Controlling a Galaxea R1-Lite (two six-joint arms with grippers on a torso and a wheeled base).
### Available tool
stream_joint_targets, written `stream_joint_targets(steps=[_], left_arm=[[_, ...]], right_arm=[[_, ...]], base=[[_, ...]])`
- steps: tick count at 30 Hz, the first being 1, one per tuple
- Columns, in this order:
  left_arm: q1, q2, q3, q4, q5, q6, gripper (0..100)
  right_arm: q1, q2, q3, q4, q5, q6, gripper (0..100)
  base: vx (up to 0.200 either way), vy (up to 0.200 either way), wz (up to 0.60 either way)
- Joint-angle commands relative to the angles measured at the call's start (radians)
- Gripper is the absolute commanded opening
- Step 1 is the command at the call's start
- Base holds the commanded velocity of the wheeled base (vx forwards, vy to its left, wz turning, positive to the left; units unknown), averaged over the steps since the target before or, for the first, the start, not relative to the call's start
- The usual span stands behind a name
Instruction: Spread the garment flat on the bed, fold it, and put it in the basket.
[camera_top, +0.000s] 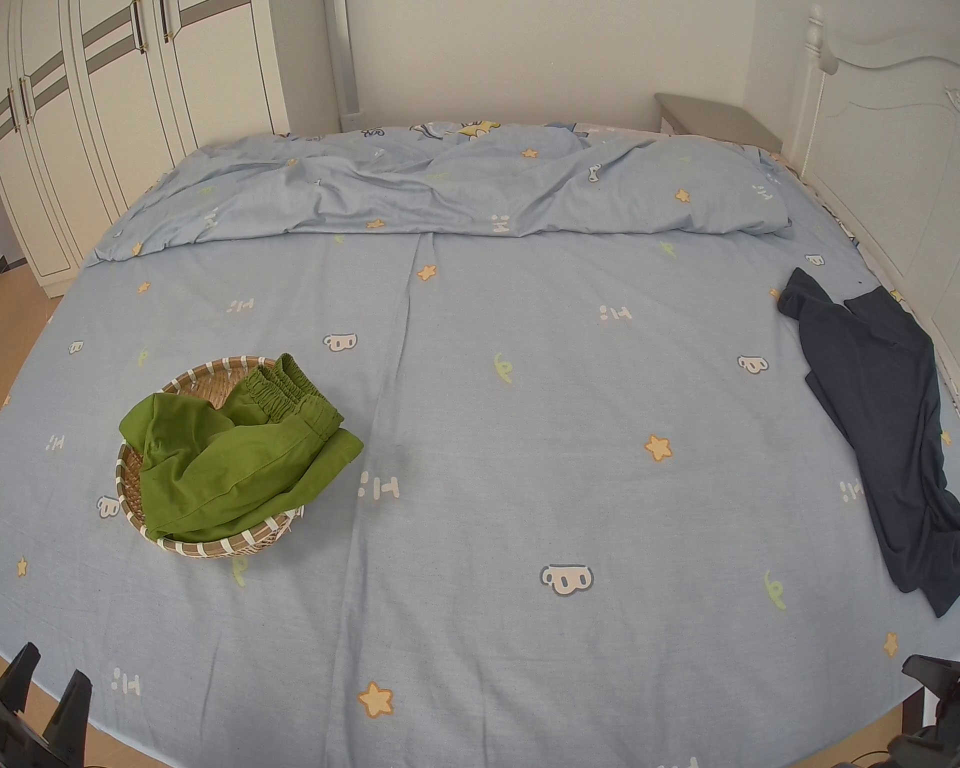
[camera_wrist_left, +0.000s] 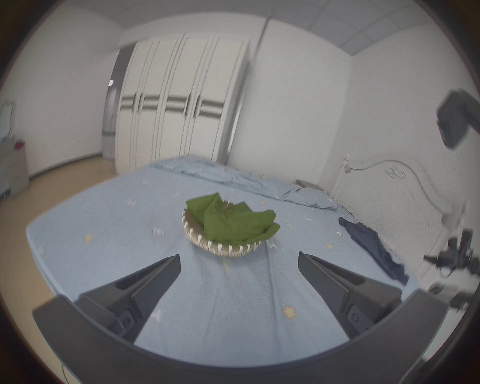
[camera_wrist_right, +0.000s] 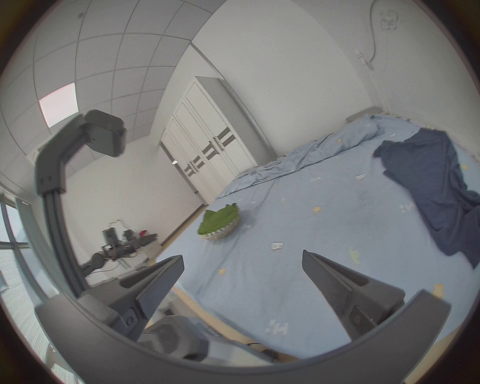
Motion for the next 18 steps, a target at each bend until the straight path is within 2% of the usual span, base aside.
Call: stream_joint_targets(steps=[1, 3, 4, 5, 6, 7, 8, 10, 12, 13, 14, 15, 16, 18], left_arm=[[0.017, -0.07, 0.245, -0.248, -0.011, 0.23, 100], [0.017, -0.07, 0.248, -0.226, -0.001, 0.321, 100], [0.017, -0.07, 0.248, -0.215, 0.004, 0.338, 100], [0.017, -0.07, 0.248, -0.215, 0.004, 0.338, 100], [0.017, -0.07, 0.248, -0.211, 0.007, 0.328, 100], [0.017, -0.07, 0.248, -0.211, 0.007, 0.328, 100], [0.015, -0.069, 0.248, -0.208, 0.01, 0.293, 100], [0.015, -0.069, 0.248, -0.209, 0.019, 0.233, 100], [0.015, -0.069, 0.248, -0.209, 0.024, 0.233, 100], [0.015, -0.069, 0.248, -0.209, 0.024, 0.236, 100], [0.015, -0.069, 0.248, -0.209, 0.026, 0.236, 100], [0.015, -0.069, 0.248, -0.209, 0.026, 0.236, 100], [0.015, -0.07, 0.248, -0.209, 0.024, 0.238, 100], [0.015, -0.069, 0.248, -0.209, 0.024, 0.236, 100]], right_arm=[[-0.003, -0.043, 0.154, -0.062, -0.265, -0.172, 100], [-0.005, -0.043, 0.168, -0.094, -0.354, -0.184, 100], [-0.005, -0.043, 0.174, -0.108, -0.397, -0.187, 100], [-0.005, -0.043, 0.174, -0.108, -0.397, -0.187, 100], [-0.005, -0.043, 0.186, -0.129, -0.459, -0.216, 100], [-0.005, -0.043, 0.186, -0.129, -0.459, -0.216, 100], [-0.003, -0.043, 0.209, -0.164, -0.52, -0.25, 100], [-0.006, -0.045, 0.24, -0.241, -0.617, -0.26, 100], [-0.008, -0.043, 0.24, -0.235, -0.709, -0.26, 100], [-0.036, -0.051, 0.24, -0.22, -0.71, -0.26, 100], [-0.089, -0.071, 0.238, -0.217, -0.684, -0.267, 100], [-0.089, -0.071, 0.238, -0.217, -0.684, -0.267, 100], [-0.12, -0.136, 0.24, -0.197, -0.641, -0.297, 100], [-0.101, -0.136, 0.24, -0.181, -0.638, -0.307, 100]], base=[[0.0, 0.0, 0.0], [0.0, 0.0, 0.0], [0.0, 0.0, 0.0], [0.0, 0.0, 0.0], [0.0, 0.0, 0.0], [0.0, 0.0, 0.0], [0.0, 0.0, 0.0], [0.0, 0.0, 0.0], [0.0, 0.0, 0.0], [0.0, 0.0, 0.0], [0.0, 0.0, 0.0], [0.0, 0.0, 0.0], [0.0, 0.0, 0.0], [0.0, 0.0, 0.0]])
